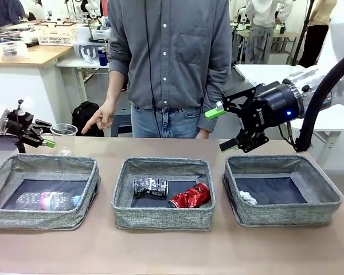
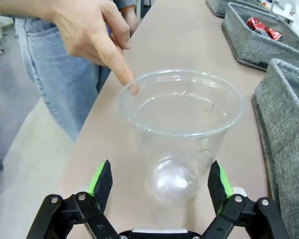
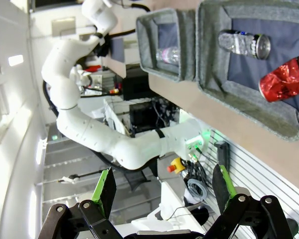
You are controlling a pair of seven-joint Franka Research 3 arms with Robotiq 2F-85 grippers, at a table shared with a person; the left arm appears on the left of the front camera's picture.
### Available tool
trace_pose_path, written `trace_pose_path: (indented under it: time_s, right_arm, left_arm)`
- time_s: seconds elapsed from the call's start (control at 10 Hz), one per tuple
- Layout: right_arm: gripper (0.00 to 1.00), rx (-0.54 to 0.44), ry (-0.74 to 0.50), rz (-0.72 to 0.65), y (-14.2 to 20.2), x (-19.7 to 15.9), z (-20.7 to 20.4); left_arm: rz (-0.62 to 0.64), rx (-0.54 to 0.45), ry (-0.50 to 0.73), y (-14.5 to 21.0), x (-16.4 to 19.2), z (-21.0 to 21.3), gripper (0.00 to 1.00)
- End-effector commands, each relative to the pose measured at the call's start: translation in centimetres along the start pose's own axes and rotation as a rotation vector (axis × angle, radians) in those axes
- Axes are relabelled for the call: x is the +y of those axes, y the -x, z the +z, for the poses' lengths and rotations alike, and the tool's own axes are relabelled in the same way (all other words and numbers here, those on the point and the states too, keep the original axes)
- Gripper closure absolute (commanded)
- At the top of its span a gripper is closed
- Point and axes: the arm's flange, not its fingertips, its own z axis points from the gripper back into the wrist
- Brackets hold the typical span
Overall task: Sort the waste into the appropriate baskets.
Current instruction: Pick up the waste item pointed out by the person.
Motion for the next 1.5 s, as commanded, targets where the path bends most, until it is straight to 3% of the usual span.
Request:
trace_pose_path:
  time_s: [0.0, 0.9, 1.4]
  right_arm:
    - [0.0, 0.003, -0.003, 0.02, -0.2, -0.1, 0.0]
    - [0.0, 0.003, -0.003, 0.02, -0.2, -0.1, 0.0]
    - [0.0, 0.003, -0.003, 0.02, -0.2, -0.1, 0.0]
  left_arm:
    - [0.022, -0.024, -0.009, -0.8, -0.3, -1.2, 0.02]
    - [0.023, -0.02, 0.151, -1.9, -1.9, -3.8, 0.02]
    - [0.069, 0.059, 0.072, -4.5, -3.0, -5.0, 0.02]
